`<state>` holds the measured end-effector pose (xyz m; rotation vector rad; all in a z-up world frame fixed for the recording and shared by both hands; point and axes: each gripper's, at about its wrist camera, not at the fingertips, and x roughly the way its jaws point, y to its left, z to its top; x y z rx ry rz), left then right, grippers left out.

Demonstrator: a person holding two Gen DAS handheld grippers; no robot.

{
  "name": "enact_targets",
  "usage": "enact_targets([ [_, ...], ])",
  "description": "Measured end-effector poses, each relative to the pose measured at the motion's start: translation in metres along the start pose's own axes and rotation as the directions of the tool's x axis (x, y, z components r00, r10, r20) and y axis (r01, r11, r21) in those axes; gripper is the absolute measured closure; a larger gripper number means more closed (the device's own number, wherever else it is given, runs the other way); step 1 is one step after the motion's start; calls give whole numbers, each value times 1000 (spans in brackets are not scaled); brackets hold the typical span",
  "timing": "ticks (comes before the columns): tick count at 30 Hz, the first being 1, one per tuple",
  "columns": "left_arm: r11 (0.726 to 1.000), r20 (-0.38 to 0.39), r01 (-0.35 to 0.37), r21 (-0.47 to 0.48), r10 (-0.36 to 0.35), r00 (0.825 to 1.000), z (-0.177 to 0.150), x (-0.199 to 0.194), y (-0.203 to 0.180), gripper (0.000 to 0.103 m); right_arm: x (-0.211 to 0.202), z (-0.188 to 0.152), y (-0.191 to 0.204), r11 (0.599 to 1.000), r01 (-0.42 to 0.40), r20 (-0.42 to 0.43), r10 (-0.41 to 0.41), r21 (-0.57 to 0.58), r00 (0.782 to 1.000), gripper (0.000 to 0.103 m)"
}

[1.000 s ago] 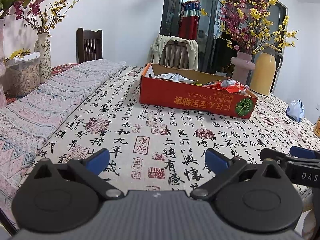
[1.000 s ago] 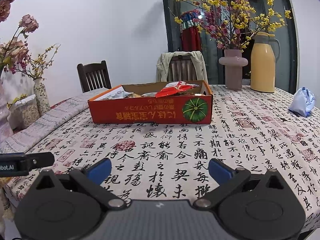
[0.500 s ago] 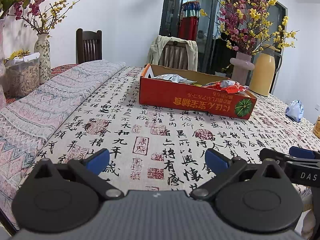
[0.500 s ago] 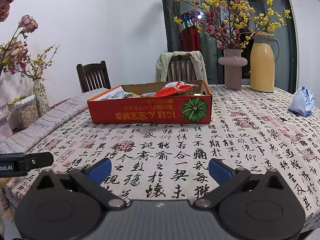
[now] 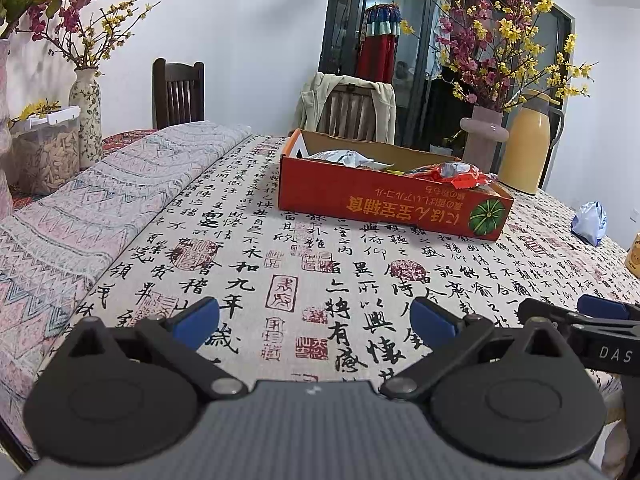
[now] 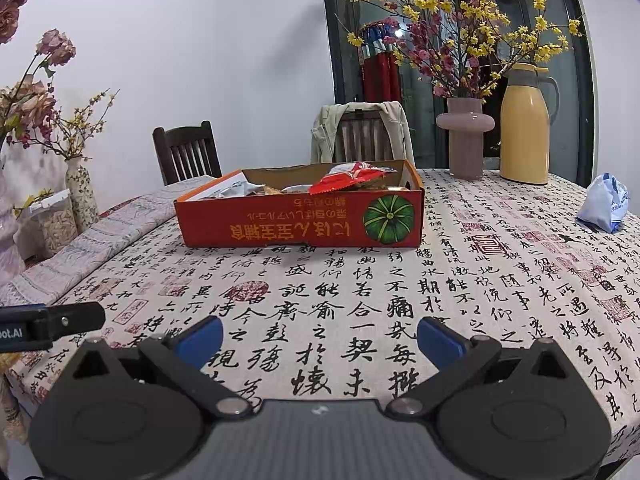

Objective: Organize snacks

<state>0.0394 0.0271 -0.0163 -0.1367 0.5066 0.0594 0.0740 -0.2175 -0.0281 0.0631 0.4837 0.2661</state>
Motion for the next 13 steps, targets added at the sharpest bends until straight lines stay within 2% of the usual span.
enact_targets([
  [13,1000,13,9,-5,-9,1000,2,-3,-1,0,0,0,-1,1000,0,-2,0,1,1000,0],
])
